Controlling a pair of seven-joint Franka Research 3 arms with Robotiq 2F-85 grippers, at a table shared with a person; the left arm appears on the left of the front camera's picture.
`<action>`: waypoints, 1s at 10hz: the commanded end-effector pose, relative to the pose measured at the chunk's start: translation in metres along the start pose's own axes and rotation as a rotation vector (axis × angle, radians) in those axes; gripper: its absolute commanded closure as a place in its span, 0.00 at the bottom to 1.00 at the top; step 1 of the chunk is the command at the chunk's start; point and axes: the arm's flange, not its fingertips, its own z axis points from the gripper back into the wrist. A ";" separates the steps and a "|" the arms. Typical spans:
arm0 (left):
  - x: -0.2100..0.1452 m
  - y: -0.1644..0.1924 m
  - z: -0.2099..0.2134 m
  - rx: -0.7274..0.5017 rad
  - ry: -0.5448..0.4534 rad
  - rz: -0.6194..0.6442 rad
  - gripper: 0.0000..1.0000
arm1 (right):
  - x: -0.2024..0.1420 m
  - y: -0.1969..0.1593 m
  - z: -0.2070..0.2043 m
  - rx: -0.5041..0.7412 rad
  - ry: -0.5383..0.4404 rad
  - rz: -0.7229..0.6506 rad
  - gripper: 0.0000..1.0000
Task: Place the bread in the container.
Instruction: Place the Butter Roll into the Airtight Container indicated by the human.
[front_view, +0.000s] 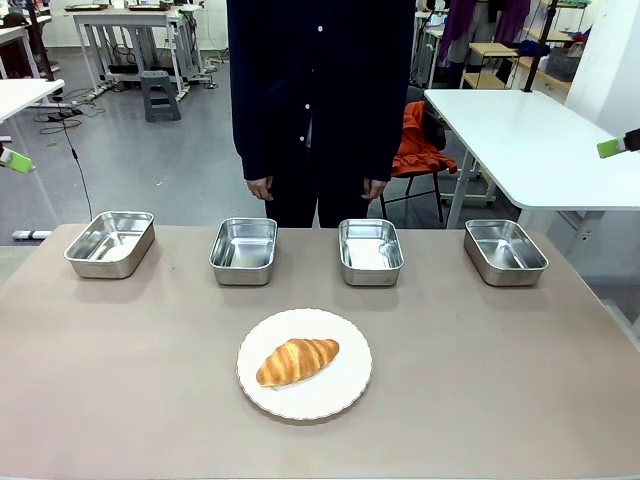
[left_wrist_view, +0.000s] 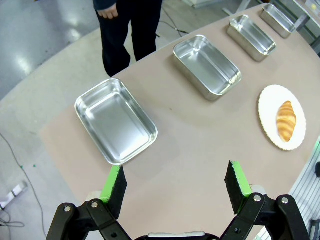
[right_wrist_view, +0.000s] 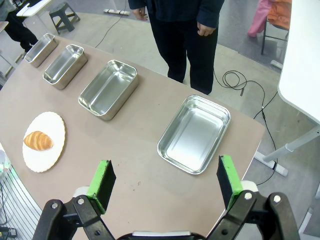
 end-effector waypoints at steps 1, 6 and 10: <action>0.001 -0.001 0.001 0.003 -0.009 0.002 0.00 | 0.000 0.000 -0.001 0.012 -0.017 -0.004 0.00; 0.001 -0.001 0.001 0.003 -0.009 0.002 0.00 | 0.000 0.000 -0.001 0.012 -0.017 -0.004 0.00; 0.001 -0.001 0.001 0.003 -0.009 0.002 0.00 | 0.000 0.000 -0.001 0.012 -0.017 -0.004 0.00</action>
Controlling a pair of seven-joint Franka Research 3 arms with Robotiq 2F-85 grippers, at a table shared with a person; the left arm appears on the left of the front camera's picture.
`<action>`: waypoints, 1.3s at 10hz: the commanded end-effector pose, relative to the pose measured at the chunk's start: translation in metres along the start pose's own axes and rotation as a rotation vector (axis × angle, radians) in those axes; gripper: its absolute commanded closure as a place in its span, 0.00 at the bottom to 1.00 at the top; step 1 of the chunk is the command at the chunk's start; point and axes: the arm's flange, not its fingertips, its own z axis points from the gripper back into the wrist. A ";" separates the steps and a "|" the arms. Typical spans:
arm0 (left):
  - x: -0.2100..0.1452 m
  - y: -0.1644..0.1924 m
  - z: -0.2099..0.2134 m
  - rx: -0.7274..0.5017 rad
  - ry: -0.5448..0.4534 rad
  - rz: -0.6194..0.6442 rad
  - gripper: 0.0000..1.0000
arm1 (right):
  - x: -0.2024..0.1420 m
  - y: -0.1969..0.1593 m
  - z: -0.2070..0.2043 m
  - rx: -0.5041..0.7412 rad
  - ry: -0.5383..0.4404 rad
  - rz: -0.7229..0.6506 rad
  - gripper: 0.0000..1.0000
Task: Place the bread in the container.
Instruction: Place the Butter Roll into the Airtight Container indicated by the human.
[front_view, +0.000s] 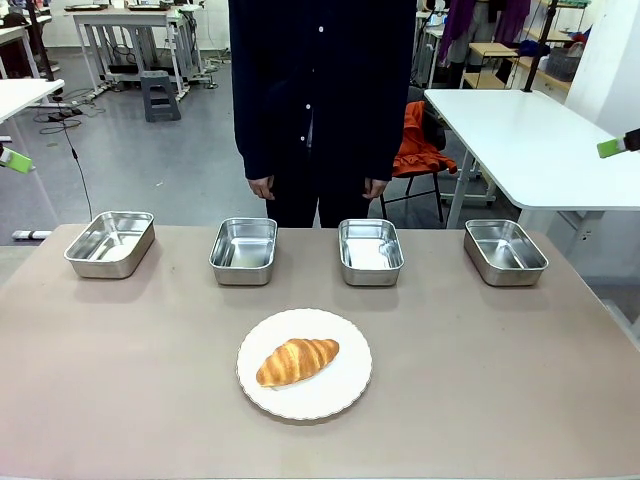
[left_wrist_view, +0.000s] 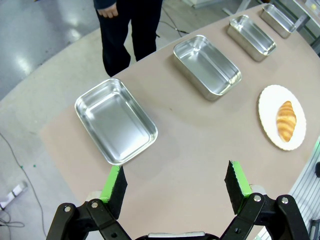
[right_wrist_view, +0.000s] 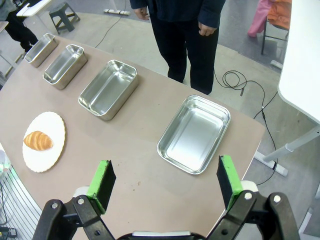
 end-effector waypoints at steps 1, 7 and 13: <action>0.001 -0.001 0.001 0.003 -0.009 0.002 0.00 | 0.000 0.000 -0.001 0.012 -0.017 -0.004 0.00; 0.001 -0.001 0.001 0.003 -0.009 0.002 0.00 | 0.000 0.000 -0.001 0.012 -0.017 -0.004 0.00; 0.001 -0.001 0.001 0.003 -0.009 0.002 0.00 | 0.000 0.000 -0.001 0.012 -0.017 -0.004 0.00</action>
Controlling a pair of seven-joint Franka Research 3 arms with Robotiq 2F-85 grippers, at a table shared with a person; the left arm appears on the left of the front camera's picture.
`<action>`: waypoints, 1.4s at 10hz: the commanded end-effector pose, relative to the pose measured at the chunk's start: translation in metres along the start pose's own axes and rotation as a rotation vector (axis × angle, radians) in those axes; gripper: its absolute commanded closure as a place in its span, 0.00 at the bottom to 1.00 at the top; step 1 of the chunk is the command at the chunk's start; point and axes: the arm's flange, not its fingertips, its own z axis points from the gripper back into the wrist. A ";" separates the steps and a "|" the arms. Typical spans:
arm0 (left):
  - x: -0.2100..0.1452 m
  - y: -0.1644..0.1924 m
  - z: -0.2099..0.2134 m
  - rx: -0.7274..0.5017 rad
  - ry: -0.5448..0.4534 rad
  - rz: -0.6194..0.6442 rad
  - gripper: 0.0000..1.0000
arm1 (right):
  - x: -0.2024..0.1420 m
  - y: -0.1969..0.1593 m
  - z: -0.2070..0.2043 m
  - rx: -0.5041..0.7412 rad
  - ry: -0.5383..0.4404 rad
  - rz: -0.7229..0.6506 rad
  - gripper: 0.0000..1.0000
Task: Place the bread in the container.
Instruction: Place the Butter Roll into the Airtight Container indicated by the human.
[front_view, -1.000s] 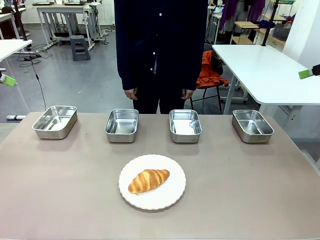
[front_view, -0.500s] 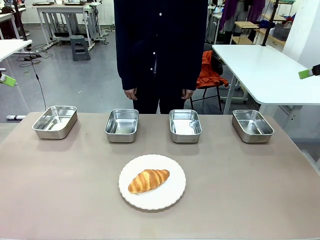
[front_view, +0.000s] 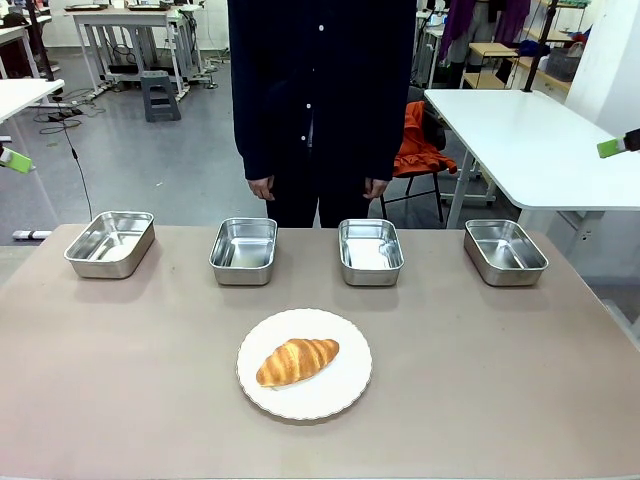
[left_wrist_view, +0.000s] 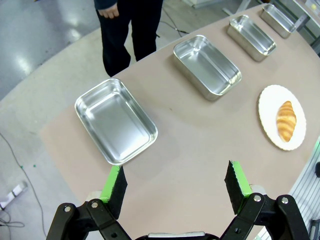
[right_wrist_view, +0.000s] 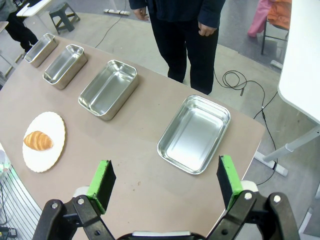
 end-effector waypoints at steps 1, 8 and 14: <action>0.001 -0.001 0.001 0.003 -0.009 0.002 0.00 | 0.001 0.000 -0.001 0.012 -0.017 -0.004 0.00; 0.001 -0.001 0.001 0.003 -0.009 0.002 0.00 | 0.001 0.000 -0.001 0.012 -0.017 -0.004 0.00; 0.001 -0.001 0.001 0.003 -0.009 0.002 0.00 | 0.001 0.000 -0.001 0.012 -0.017 -0.004 0.00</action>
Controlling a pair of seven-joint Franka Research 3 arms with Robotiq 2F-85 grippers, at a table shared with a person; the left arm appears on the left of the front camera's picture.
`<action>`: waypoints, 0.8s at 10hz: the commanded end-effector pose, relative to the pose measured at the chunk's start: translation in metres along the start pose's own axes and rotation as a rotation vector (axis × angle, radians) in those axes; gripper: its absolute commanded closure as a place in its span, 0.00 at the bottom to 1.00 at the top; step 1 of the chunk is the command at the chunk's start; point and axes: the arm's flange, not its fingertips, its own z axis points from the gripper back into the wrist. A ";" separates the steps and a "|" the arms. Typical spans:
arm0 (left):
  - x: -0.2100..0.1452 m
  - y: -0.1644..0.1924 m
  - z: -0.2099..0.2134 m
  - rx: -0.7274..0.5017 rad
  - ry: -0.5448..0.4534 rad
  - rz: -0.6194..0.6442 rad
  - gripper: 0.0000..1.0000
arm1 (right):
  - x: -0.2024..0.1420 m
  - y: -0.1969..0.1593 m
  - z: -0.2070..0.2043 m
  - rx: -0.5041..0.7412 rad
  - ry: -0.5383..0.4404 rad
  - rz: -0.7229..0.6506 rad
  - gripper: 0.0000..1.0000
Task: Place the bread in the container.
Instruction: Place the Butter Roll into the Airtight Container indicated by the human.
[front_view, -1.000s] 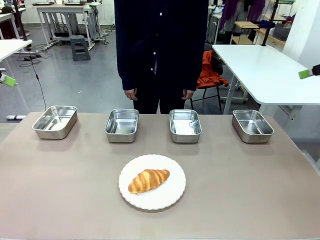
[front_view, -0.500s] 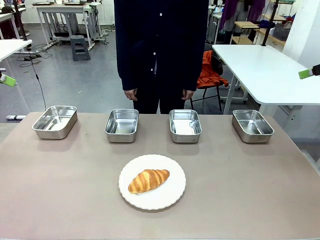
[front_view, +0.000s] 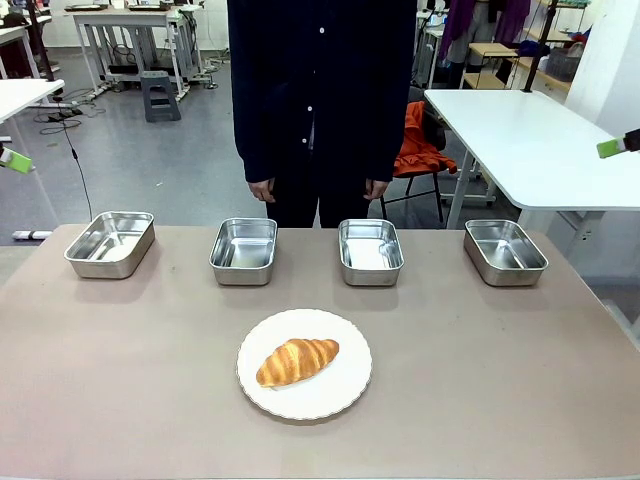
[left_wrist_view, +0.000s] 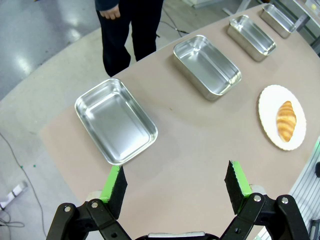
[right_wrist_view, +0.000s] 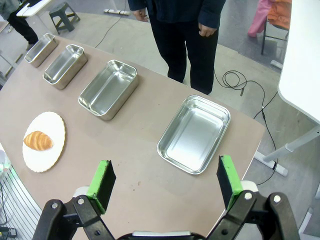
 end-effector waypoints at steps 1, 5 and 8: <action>0.001 -0.001 0.001 0.003 -0.009 0.002 0.00 | 0.001 0.000 -0.001 0.012 -0.017 -0.004 0.00; 0.001 -0.001 0.001 0.003 -0.009 0.002 0.00 | 0.001 0.000 -0.001 0.012 -0.017 -0.004 0.00; 0.001 -0.001 0.001 0.003 -0.009 0.002 0.00 | 0.001 0.000 -0.001 0.012 -0.017 -0.004 0.00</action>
